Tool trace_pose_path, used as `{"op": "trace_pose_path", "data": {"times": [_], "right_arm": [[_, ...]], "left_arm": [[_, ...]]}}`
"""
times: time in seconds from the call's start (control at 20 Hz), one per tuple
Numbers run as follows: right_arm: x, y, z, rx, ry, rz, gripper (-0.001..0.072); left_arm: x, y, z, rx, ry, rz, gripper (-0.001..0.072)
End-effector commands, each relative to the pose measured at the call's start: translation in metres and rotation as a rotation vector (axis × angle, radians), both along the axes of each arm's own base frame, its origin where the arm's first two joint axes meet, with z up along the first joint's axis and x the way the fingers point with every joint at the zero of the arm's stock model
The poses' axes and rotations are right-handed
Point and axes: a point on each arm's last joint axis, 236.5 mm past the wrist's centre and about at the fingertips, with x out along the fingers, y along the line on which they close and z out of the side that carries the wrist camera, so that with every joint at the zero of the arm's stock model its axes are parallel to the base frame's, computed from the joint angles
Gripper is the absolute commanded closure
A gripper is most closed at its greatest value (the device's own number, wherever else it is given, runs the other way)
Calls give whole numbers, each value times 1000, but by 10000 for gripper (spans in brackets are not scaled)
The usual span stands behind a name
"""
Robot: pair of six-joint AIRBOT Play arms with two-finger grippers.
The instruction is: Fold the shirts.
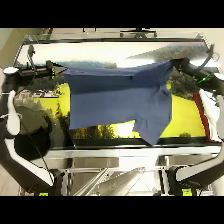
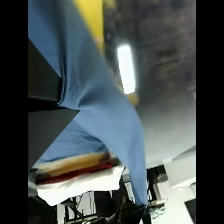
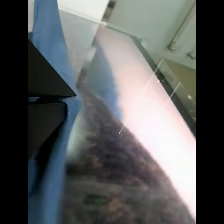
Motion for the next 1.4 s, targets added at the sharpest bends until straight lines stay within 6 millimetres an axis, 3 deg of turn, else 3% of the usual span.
{"op": "trace_pose_path", "data": {"times": [0.0,0.2,0.35,0.45,0.6,0.85,0.9,0.95,1.0,1.05,1.15,1.35], "right_arm": [[31,-14,-66,119,97,-78,688],[35,-15,-79,132,109,-43,688],[19,-17,-113,1,201,7,688],[10,-18,-129,-79,234,38,688],[9,-18,-134,-110,237,46,688],[10,-11,-136,-125,237,55,688],[10,-11,-136,-124,237,56,687],[9,-9,-135,-120,236,65,686],[7,-7,-132,-116,233,77,651],[5,-9,-127,-112,227,83,533],[-3,-21,-113,-134,227,91,398],[-48,-76,-82,-262,365,52,397]], "left_arm": [[36,8,-48,-4,47,41,689],[52,13,-60,-10,55,67,690],[48,16,-78,1,86,78,690],[39,20,-103,71,127,62,691],[31,16,-126,152,147,35,691],[35,19,-143,262,136,47,697],[36,20,-143,261,134,49,671],[36,21,-142,263,134,50,482],[34,24,-138,260,132,47,441],[31,25,-132,256,131,35,436],[23,38,-108,239,137,35,435],[-10,87,-49,179,209,57,438]]}}
